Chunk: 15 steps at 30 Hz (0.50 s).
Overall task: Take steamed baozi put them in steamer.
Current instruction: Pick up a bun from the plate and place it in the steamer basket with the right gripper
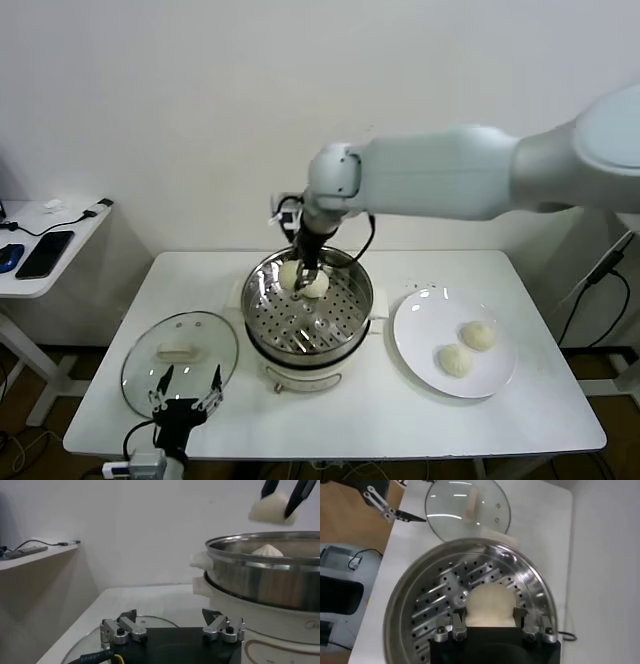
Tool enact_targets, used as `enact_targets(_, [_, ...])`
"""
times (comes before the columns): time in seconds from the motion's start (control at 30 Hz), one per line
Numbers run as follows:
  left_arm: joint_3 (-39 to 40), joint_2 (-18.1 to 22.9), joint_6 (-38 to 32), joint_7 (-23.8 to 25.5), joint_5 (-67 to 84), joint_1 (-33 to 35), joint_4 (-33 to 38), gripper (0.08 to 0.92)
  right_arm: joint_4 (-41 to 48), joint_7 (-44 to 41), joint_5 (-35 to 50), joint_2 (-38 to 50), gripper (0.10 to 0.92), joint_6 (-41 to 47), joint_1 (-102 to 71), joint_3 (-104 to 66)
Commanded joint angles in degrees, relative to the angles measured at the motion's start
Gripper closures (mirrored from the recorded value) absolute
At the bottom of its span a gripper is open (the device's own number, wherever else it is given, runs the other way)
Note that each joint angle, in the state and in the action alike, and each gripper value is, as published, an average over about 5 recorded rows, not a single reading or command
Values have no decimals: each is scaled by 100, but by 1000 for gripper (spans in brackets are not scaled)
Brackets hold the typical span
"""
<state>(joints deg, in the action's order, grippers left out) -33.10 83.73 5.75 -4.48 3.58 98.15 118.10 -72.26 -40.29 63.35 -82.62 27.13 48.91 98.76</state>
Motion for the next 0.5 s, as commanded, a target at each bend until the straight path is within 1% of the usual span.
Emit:
enact_targets(0.03, [6,-2,4,7,1,-16,-27,177,705,248,-148,-495,390,115,-856,-23])
enact_targets(0.33, [10,2,13,1,4,-45,-58,177,1060,264,-187,-711,392,40,-1196,-155])
enact_targets(0.5, [9,4,23,1,10,-52,-50,177,1114,256,-234,-743,394,-1,-1236,-154])
